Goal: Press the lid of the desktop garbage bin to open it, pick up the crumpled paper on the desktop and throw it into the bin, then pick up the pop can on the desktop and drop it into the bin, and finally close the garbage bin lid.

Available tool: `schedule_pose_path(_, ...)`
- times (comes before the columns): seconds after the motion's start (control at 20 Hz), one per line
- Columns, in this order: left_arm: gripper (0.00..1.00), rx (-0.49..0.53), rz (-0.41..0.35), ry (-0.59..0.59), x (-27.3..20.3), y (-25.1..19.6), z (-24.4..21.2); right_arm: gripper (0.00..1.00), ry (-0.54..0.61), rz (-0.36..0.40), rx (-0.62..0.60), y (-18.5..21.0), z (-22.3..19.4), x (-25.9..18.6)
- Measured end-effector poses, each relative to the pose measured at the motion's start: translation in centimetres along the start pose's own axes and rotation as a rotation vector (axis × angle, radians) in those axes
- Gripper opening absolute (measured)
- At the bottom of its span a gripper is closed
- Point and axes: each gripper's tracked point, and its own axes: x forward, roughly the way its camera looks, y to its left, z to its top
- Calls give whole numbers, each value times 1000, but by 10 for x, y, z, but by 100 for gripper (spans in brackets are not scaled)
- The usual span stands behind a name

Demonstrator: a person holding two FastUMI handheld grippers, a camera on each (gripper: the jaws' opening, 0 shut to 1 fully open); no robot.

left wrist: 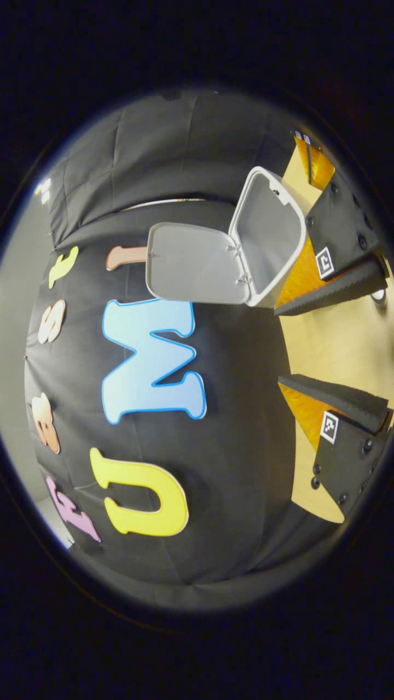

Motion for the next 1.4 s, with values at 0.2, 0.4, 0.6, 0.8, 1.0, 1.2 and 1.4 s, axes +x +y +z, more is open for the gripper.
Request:
schedule_pose_path(0.2,79,-8,69,10,-19,37,-8,5,59,79,-33,29,-16,12)
schedule_pose_path(0.4,73,-17,127,17,-34,66,-15,27,104,131,-62,48,-30,19)
schedule_pose_path(0.6,79,-32,167,25,-46,85,-22,51,130,160,-74,56,-40,20)
schedule_pose_path(0.8,79,-48,197,33,-53,99,-28,77,166,192,-80,68,-48,27)
schedule_pose_path(1.0,79,-65,217,41,-58,108,-35,94,191,217,-90,78,-56,31)
schedule_pose_path(1.2,73,-77,236,49,-62,119,-40,98,219,227,-105,84,-64,36)
schedule_pose_path(1.4,79,-82,252,56,-67,128,-45,98,251,229,-121,87,-76,46)
